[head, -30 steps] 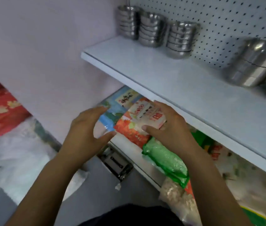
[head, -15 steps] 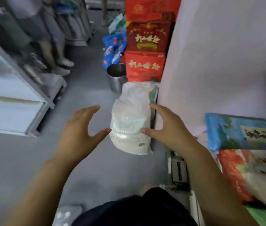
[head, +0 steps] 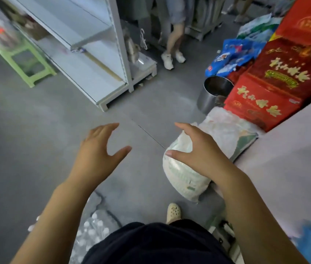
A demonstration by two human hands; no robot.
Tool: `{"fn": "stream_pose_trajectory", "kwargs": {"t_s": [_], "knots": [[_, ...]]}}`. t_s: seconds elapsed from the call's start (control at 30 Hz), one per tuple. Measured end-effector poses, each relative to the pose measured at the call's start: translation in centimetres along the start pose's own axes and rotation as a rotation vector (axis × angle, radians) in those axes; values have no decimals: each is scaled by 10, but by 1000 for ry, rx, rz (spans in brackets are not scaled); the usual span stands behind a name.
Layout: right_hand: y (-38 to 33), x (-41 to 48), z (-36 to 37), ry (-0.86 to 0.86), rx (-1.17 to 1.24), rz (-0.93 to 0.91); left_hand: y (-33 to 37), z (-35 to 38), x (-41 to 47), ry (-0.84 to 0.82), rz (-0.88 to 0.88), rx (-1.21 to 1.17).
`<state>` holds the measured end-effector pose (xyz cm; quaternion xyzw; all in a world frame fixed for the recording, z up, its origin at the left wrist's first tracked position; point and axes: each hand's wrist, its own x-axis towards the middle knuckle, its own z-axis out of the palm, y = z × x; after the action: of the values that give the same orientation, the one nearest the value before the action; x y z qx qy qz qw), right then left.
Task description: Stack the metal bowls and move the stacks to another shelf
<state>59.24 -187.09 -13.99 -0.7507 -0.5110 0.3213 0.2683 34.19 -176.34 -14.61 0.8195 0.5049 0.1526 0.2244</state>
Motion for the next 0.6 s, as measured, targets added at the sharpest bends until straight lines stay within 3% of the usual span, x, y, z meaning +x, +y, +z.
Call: {"fn": "stream_pose_trajectory", "kwargs": {"t_s": [0.27, 0.6], "knots": [[-9, 70, -4, -242, -82, -136, -1, 11, -6, 83, -249, -19], [-75, 158, 55, -438, -177, -325, -64, -19, -5, 218, -504, 7]]}}
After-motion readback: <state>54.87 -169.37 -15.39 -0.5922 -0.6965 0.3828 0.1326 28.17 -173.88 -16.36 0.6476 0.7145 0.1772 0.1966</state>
